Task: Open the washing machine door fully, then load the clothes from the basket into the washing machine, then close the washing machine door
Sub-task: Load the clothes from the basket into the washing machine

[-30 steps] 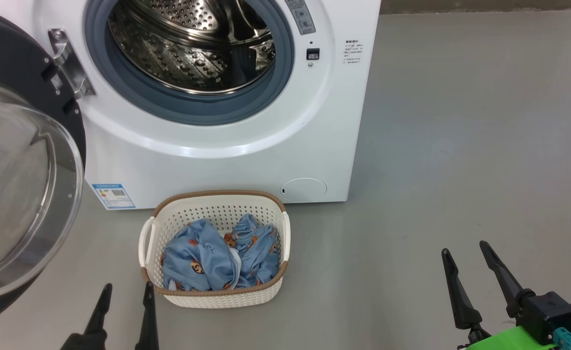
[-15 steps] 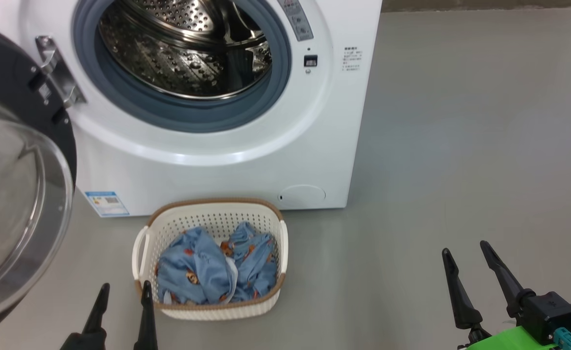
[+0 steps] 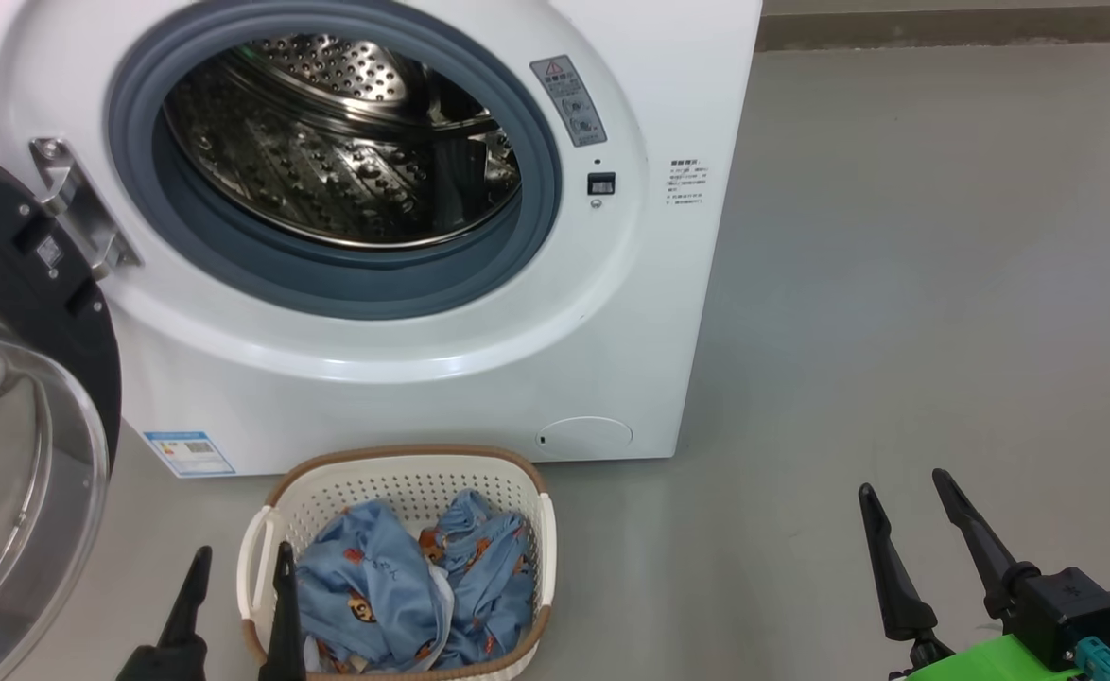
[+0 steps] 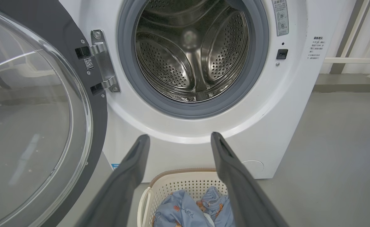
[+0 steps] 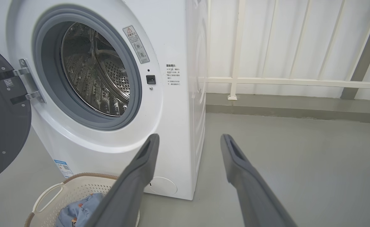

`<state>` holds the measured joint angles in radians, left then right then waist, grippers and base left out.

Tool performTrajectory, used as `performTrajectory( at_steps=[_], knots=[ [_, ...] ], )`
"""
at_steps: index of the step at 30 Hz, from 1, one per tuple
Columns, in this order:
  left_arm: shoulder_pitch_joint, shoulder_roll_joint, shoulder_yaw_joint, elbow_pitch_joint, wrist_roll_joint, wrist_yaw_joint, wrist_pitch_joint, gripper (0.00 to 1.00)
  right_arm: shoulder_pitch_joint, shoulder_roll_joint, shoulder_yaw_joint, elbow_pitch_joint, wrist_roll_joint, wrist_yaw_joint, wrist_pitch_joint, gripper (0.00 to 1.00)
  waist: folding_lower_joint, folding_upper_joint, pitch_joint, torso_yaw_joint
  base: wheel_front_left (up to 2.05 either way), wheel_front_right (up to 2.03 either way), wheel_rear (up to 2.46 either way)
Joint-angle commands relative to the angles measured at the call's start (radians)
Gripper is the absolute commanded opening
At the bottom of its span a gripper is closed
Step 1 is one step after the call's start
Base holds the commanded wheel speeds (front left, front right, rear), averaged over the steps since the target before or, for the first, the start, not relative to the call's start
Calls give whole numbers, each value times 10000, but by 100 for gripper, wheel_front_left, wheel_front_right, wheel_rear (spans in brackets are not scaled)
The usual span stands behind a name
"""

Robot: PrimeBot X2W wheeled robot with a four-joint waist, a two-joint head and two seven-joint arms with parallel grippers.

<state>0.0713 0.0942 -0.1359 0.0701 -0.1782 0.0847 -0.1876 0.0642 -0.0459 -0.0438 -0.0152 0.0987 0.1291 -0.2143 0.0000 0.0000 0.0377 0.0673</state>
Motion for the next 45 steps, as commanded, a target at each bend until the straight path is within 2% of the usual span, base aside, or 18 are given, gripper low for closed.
performTrajectory(
  at_steps=[1,22,28,34,39,45],
  knots=[
    [-373,158,279,-232,-45,92,-118,100,-210,-43,270,-194,57,16,-94,100,0,0,-15,-13,4,-4,0],
    [-406,246,127,-221,-149,192,-130,100,-186,-43,302,-248,94,16,-87,100,0,0,1,-47,0,0,0],
    [-835,155,-153,221,-354,-136,-196,100,-307,-43,341,-426,98,16,-39,100,0,0,326,-79,0,0,0],
    [-1847,3,-612,1953,-709,-808,-34,100,-567,-43,386,-598,50,16,36,100,0,0,969,-161,0,0,0],
    [-3120,-175,-949,4136,-1070,-1385,76,100,-908,-43,470,-790,3,16,68,100,0,0,1755,-287,0,0,0],
    [-4931,-341,-1308,6778,-1630,-1873,235,100,-1545,-43,740,-910,-44,16,32,100,0,0,2915,-592,0,0,0]
  ],
)
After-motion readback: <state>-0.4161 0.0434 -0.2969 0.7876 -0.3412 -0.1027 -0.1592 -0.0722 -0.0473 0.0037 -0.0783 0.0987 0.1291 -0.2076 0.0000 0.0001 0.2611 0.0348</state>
